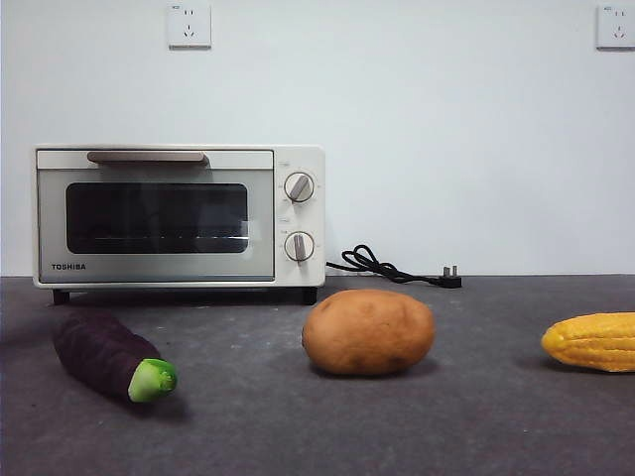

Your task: Take the eggplant from the table,put the eggplant in the oven

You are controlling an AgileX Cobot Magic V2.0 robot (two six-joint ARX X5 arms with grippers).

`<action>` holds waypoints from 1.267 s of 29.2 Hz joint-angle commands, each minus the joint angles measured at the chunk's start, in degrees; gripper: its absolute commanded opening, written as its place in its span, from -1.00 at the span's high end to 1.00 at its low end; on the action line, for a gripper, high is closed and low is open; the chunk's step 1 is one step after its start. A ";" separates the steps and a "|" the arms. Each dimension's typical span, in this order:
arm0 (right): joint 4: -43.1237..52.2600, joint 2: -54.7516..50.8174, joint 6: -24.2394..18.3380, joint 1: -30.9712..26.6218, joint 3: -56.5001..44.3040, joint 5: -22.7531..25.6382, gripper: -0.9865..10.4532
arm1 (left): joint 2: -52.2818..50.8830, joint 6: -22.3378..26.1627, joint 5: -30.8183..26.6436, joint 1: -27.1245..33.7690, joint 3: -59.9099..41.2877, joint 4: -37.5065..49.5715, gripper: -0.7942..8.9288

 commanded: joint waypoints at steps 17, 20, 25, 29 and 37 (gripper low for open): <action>-2.03 0.17 -1.92 2.60 0.26 0.79 -0.27 | 24.87 2.56 0.81 7.13 0.09 10.88 0.85; -2.89 0.22 -2.16 2.60 0.26 1.99 -0.27 | 27.06 2.54 0.85 7.15 0.09 13.05 0.85; -3.28 0.66 -2.40 2.60 0.26 2.89 -0.27 | 28.83 2.62 0.74 6.99 0.09 17.70 0.85; -3.17 1.33 -2.86 2.58 0.26 2.89 -0.27 | 28.87 2.62 0.66 6.88 0.09 20.83 0.85; -3.15 3.17 -2.99 2.60 0.26 3.30 -0.27 | 30.91 2.67 0.66 6.86 0.09 23.61 0.85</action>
